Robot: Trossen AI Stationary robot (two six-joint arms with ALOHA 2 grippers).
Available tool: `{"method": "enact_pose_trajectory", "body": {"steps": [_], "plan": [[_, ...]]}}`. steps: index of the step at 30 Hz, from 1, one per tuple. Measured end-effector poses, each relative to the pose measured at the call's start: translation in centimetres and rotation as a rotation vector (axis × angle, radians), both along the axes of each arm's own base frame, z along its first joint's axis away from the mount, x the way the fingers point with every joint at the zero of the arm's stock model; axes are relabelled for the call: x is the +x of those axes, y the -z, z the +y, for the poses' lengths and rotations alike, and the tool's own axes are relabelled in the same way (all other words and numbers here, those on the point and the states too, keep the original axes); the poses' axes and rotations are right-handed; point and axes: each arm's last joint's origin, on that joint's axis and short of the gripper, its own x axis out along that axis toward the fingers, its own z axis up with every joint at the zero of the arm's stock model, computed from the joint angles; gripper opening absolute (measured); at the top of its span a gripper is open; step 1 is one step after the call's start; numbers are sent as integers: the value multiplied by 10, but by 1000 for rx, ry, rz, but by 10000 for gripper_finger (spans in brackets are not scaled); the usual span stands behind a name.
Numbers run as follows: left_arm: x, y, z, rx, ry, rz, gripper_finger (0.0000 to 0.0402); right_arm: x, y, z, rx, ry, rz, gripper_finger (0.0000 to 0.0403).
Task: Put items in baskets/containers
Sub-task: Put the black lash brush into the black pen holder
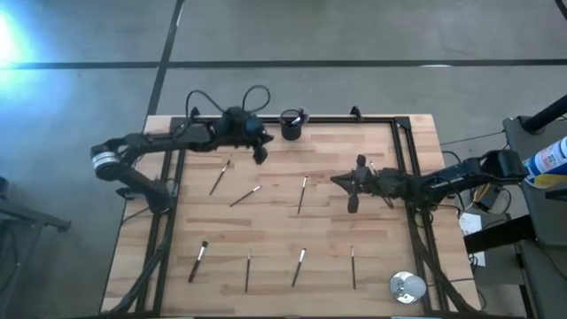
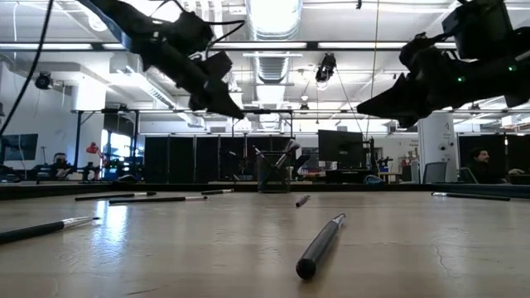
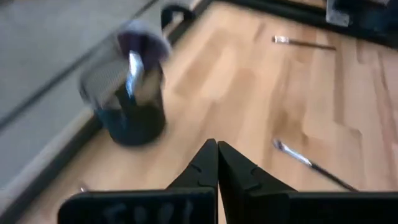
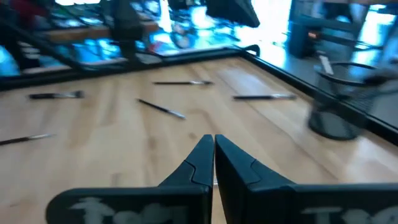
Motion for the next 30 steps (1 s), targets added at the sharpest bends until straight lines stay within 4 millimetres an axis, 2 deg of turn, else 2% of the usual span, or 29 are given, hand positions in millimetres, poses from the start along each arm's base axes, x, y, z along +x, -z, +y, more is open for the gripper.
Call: {"method": "enact_pose_trajectory", "body": {"steps": [6, 13, 19, 25, 30], "plan": [[-25, 24, -31, -119, -121, 125, 0, -2, 0, 1, -12, -19, -15, 8], [-60, 31, -43, -279, -376, 355, 1, 0, -2, 1, -15, -19, -24, 8], [-76, 46, -35, -376, -509, 498, 31, 1, -3, 1, -21, -20, -26, 8], [-77, 62, -14, -423, -588, 524, 81, 2, -5, 0, -26, -20, -30, 8], [-73, 78, 2, -452, -597, 538, 96, 2, -5, 0, -26, -19, -30, 8]]}}
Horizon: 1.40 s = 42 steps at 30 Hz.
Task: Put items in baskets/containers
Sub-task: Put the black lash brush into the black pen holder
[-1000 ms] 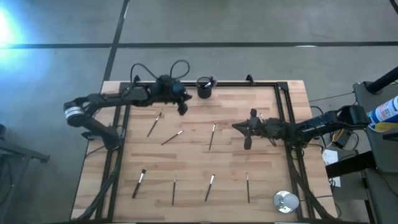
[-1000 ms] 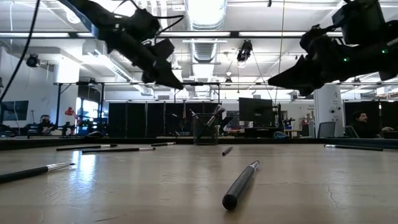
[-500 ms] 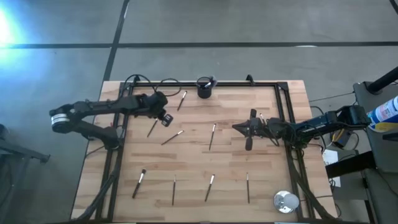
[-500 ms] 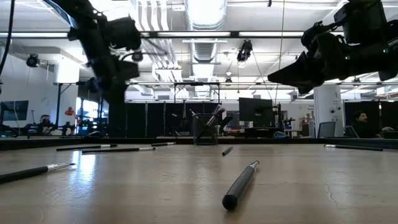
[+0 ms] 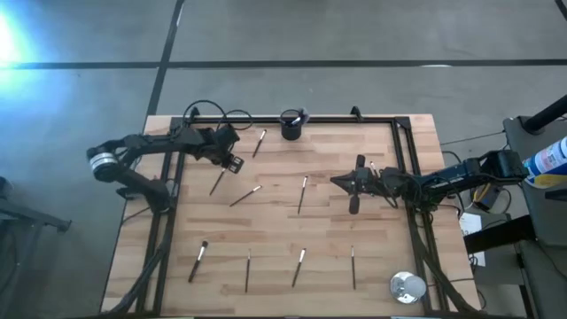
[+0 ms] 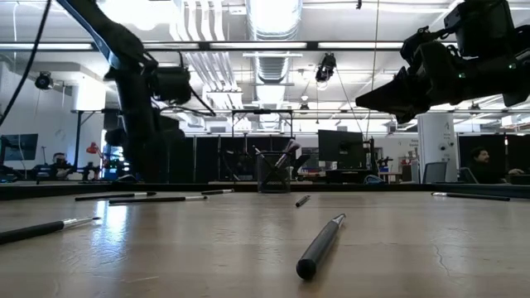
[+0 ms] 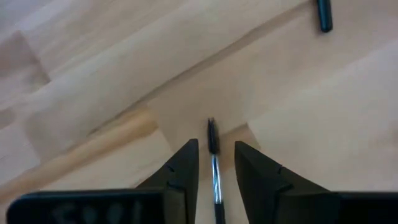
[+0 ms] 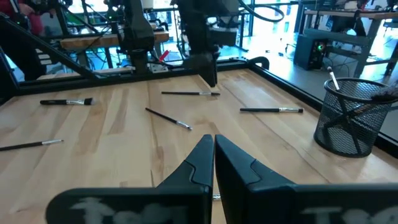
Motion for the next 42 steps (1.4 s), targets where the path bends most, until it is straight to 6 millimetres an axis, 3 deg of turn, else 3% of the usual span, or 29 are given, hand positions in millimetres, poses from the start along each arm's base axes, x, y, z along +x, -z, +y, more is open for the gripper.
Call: {"method": "enact_pose_trajectory", "body": {"steps": [11, 20, 23, 29, 33, 38, 42], "plan": [[5, 25, 12, -51, 0, 60, 90, 0, 0, 0, -4, 0, 6, 8], [3, 24, 10, -40, 46, 67, 6, 0, 1, 0, -8, 0, 8, 8], [1, 12, 8, -21, 66, 37, 2, 0, 1, 0, -9, 0, 8, 8], [-2, -43, 8, 176, 45, -145, 0, 0, 1, 0, -10, 12, 8, 8], [-3, -77, 6, 347, 29, -371, 0, 0, 1, 0, -11, 15, 9, 8], [4, -97, 2, 551, 82, -664, 0, 0, 1, 0, -12, 16, 9, 8], [13, -95, 3, 677, 158, -908, 0, 0, 1, 0, -12, 17, 9, 8]]}}
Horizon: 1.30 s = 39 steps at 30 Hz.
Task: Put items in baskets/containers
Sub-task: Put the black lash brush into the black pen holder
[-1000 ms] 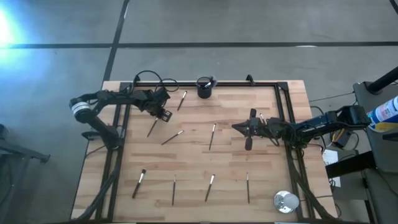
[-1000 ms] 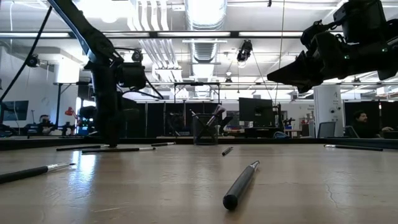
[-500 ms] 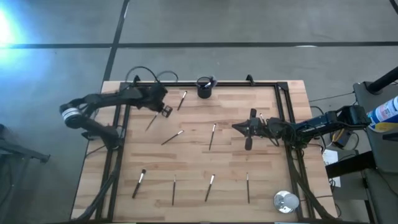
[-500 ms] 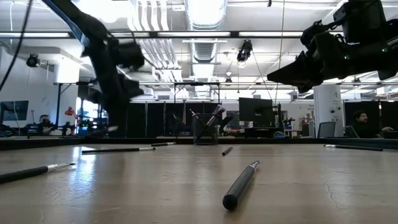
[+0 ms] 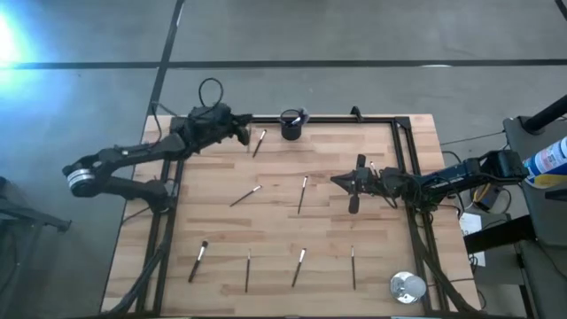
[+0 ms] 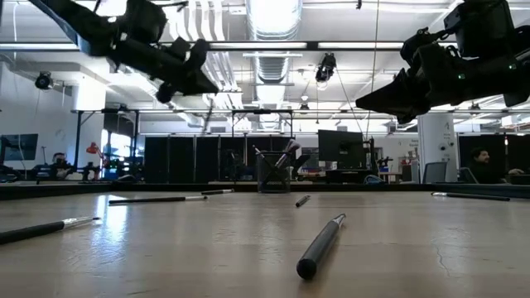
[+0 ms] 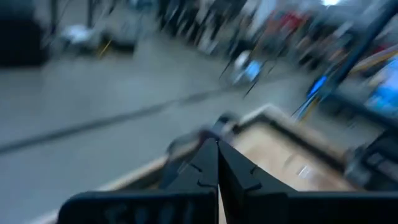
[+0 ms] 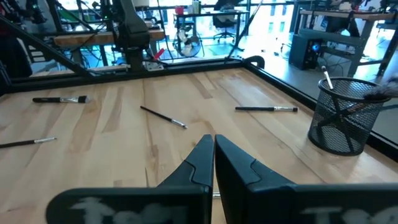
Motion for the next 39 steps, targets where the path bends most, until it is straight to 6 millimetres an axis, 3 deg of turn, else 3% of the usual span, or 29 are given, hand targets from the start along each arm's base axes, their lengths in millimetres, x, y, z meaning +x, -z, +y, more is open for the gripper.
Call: {"method": "enact_pose_trajectory", "body": {"steps": [5, 9, 15, 20, 26, 39], "plan": [[19, 15, 11, 113, 70, -138, 0, 0, 0, 0, -1, 2, 0, 8], [49, 24, 29, 166, 140, -145, 0, 0, 0, 0, -1, 2, 0, 8], [96, 27, 58, 254, 236, -129, 0, 0, 0, 0, -1, 1, 0, 8], [122, 20, 75, 311, 268, -146, 0, 0, 0, 0, -1, 1, 0, 8], [132, 15, 82, 363, 277, -152, 0, 0, 0, 0, 0, 1, 1, 8], [124, 40, 105, 416, 181, -116, 0, 0, 0, 0, -1, 0, 4, 8]]}}
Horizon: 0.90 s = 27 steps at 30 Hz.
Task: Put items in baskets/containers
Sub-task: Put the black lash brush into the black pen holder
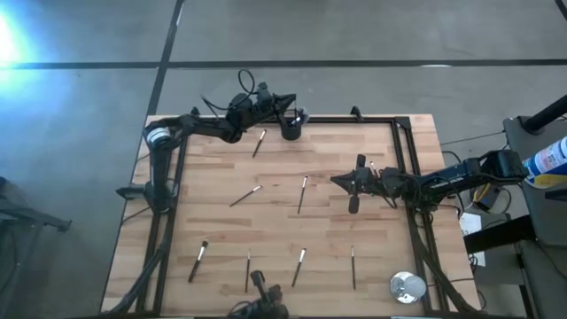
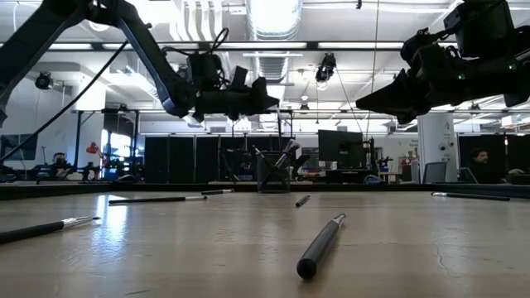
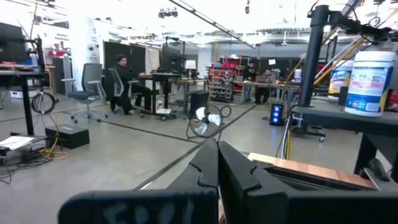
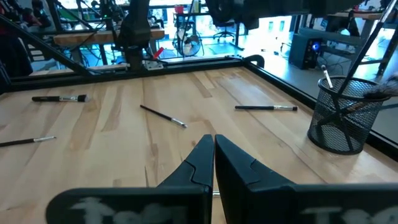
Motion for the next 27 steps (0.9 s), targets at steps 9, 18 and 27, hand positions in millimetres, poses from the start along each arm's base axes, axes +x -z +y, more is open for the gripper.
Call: {"method": "enact_pose_trajectory", "body": {"steps": [9, 18, 27], "plan": [[-1, -5, 1, 17, -4, -12, 0, 0, 0, 0, -3, -1, 1, 8], [-1, -12, 1, 38, -7, -24, 0, 0, 0, 0, -4, -1, 2, 8], [1, 1, 3, 2, -16, 105, 0, 0, 1, 0, -6, -1, 5, 8]]}}
